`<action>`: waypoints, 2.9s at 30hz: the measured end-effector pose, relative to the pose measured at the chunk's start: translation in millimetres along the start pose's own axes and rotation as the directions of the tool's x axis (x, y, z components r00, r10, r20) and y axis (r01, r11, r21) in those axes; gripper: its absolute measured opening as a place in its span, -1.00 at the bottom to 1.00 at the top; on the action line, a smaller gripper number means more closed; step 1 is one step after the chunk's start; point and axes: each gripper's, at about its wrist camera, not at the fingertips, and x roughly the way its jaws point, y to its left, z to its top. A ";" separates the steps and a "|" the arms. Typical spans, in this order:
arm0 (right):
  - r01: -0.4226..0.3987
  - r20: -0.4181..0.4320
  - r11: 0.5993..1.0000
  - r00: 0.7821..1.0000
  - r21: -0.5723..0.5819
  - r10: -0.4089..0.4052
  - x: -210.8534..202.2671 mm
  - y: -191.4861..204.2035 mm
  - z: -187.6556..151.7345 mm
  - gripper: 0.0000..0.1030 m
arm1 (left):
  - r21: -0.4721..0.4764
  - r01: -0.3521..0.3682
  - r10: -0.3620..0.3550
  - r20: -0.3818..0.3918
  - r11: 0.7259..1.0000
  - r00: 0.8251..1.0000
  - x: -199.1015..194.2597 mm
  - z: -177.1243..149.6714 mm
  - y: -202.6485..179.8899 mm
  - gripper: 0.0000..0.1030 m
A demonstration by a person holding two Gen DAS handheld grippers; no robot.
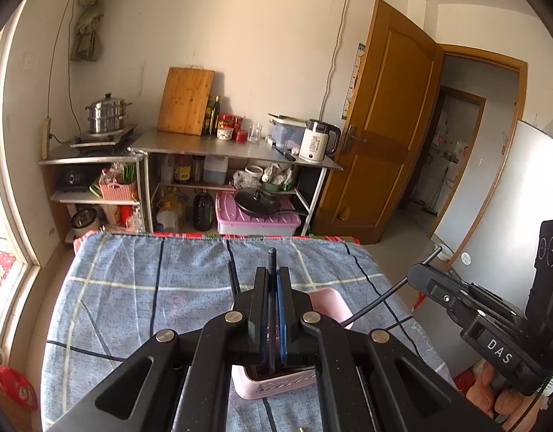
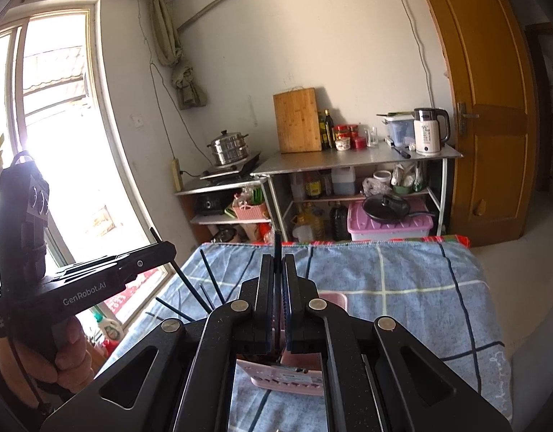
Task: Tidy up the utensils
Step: 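Lift both held chopsticks, carry them over the pink basket and lower them in, then open the left tool in the basket while the right tool releases its chopstick, then move both open tools back down toward the wooden chopsticks on the cloth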
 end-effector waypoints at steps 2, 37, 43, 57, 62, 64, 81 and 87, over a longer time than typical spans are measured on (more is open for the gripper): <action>0.000 -0.020 1.000 1.000 0.002 0.000 7.8 -2.2 -4.2 -0.92 | 0.002 -0.008 0.008 -0.012 1.000 1.000 7.1 -5.1 3.0 -0.93; -0.006 -0.057 1.000 0.998 -0.019 0.005 -40.5 -1.2 -40.5 -0.79 | 0.010 -0.043 0.043 0.032 0.999 0.999 -45.4 -43.0 6.1 -0.72; -0.012 -0.045 1.000 0.999 -0.004 0.012 -58.7 -2.0 -50.5 -0.79 | -0.006 -0.016 0.016 0.061 1.000 0.998 -69.7 -53.8 4.0 -0.70; -0.001 -0.086 1.000 0.996 -0.003 0.001 -81.1 2.1 -106.1 -0.79 | -0.009 -0.005 0.005 0.016 1.000 1.000 -92.1 -136.6 -7.4 -0.69; 0.001 -0.115 1.000 0.993 0.013 0.000 -85.8 -0.9 -128.3 -0.79 | -0.005 -0.008 0.008 -0.003 1.000 1.000 -96.8 -162.6 -11.6 -0.69; 0.003 -0.124 1.000 0.992 0.020 -0.001 -87.6 -3.1 -136.1 -0.79 | -0.001 -0.011 0.011 -0.017 1.000 1.000 -96.8 -174.7 -14.1 -0.69; 0.007 -0.205 0.999 0.979 0.047 0.003 -84.5 -8.8 -178.7 -0.79 | 0.010 -0.014 0.015 -0.100 1.000 0.995 -82.2 -219.7 -26.9 -0.69; 0.004 -0.231 0.999 0.973 0.035 0.004 -75.6 -5.7 -186.3 -0.79 | 0.001 -0.019 0.019 -0.129 1.000 0.991 -69.5 -225.0 -23.9 -0.69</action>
